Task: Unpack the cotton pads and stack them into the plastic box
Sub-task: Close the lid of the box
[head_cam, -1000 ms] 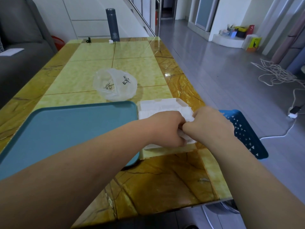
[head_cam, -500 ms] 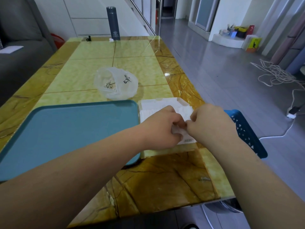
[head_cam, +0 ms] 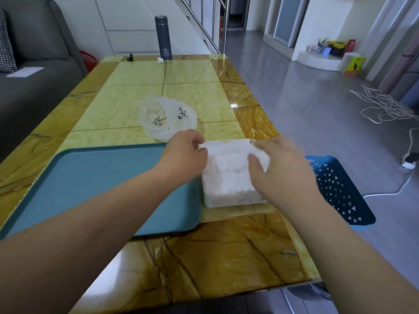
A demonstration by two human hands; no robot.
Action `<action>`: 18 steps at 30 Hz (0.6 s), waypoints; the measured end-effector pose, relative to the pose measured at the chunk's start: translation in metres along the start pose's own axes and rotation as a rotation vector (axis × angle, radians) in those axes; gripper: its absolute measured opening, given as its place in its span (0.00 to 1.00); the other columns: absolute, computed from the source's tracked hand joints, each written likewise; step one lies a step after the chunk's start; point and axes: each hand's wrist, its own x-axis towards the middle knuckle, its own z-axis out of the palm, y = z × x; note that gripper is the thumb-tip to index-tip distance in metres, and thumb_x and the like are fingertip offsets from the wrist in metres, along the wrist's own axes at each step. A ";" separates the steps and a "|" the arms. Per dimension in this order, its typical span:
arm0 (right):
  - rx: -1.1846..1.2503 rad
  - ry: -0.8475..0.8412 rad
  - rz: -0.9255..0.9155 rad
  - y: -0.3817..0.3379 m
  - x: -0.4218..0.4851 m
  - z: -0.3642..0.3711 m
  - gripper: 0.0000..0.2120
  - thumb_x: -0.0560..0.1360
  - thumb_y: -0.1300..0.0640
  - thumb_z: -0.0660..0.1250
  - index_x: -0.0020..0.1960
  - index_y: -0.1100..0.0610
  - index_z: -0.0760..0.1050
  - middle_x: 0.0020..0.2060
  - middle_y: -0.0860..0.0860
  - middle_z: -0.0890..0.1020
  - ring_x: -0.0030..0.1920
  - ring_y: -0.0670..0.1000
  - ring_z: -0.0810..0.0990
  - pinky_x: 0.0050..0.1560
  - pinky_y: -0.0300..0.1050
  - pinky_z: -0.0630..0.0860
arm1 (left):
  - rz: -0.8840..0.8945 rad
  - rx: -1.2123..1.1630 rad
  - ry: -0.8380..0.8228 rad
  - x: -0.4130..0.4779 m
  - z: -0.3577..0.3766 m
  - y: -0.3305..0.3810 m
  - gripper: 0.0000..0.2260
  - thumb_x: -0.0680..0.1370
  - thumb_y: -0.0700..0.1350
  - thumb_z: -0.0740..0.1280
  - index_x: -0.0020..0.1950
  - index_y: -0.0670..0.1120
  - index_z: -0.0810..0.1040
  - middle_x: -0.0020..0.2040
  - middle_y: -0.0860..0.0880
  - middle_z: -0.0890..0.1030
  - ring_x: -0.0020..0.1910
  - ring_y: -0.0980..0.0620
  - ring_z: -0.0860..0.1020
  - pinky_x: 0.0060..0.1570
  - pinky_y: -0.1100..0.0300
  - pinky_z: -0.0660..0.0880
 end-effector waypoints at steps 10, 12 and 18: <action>-0.204 -0.384 -0.014 -0.002 0.001 0.036 0.35 0.81 0.30 0.39 0.84 0.44 0.47 0.85 0.55 0.47 0.84 0.58 0.43 0.83 0.58 0.42 | -0.236 -0.382 -0.269 0.010 0.013 -0.024 0.21 0.79 0.48 0.72 0.71 0.50 0.75 0.54 0.47 0.84 0.38 0.56 0.80 0.29 0.67 0.73; -0.203 -0.374 -0.028 -0.001 0.003 0.036 0.36 0.81 0.30 0.40 0.84 0.45 0.48 0.85 0.55 0.48 0.84 0.58 0.45 0.83 0.56 0.45 | -0.162 -0.370 -0.238 0.006 0.014 -0.018 0.16 0.80 0.43 0.71 0.67 0.53 0.78 0.54 0.51 0.84 0.43 0.58 0.83 0.36 0.67 0.78; 0.270 0.007 0.030 0.002 -0.001 0.031 0.25 0.79 0.41 0.68 0.71 0.52 0.75 0.70 0.48 0.73 0.72 0.51 0.70 0.68 0.46 0.71 | -0.027 -0.167 -0.079 0.006 0.009 -0.014 0.06 0.78 0.44 0.72 0.53 0.52 0.79 0.52 0.54 0.82 0.46 0.52 0.81 0.51 0.53 0.80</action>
